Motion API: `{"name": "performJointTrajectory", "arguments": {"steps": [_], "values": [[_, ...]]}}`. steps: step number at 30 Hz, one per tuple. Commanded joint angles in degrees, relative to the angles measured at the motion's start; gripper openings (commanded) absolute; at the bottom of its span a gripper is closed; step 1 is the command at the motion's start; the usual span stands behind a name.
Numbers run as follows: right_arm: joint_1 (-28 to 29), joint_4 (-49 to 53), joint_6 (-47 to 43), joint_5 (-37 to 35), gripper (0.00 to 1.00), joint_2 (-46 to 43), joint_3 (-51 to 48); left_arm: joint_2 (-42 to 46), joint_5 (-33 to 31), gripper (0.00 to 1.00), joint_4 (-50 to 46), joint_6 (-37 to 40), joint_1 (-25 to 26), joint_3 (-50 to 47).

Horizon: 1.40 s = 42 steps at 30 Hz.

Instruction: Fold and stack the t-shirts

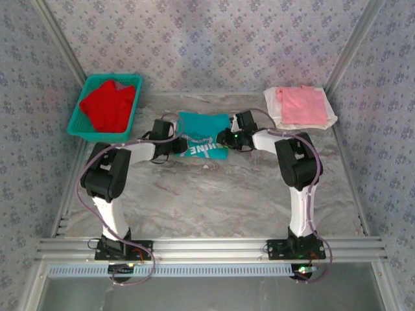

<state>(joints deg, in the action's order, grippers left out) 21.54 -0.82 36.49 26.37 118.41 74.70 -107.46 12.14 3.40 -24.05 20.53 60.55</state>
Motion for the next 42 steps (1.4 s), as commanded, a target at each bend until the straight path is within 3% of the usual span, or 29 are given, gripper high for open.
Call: {"name": "performJointTrajectory", "arguments": {"steps": [1,7,12,18,33,42], "values": [[-1.07,1.19,0.02,-0.44,0.31,-5.83,0.45,5.57,-0.37,0.37,-2.59,0.48,-0.17,1.52],[-3.1,5.85,0.06,-5.71,0.39,-8.47,1.52,2.95,-0.15,0.39,-6.55,2.61,0.3,8.83],[-4.14,10.0,-2.36,-9.23,0.5,-5.99,4.27,-3.45,-0.88,0.39,-6.65,3.48,0.3,13.35],[-3.9,13.46,-3.81,-8.84,0.54,-1.02,9.31,-10.06,-0.67,0.36,-6.83,2.65,0.14,15.96],[-1.34,12.78,-3.92,-4.13,0.55,6.3,13.18,-9.62,-0.72,0.34,-2.97,0.19,-0.41,8.46],[0.52,9.71,-2.91,0.88,0.48,10.61,15.47,-8.71,-0.36,0.34,-1.85,-0.51,-0.49,7.71]]}}
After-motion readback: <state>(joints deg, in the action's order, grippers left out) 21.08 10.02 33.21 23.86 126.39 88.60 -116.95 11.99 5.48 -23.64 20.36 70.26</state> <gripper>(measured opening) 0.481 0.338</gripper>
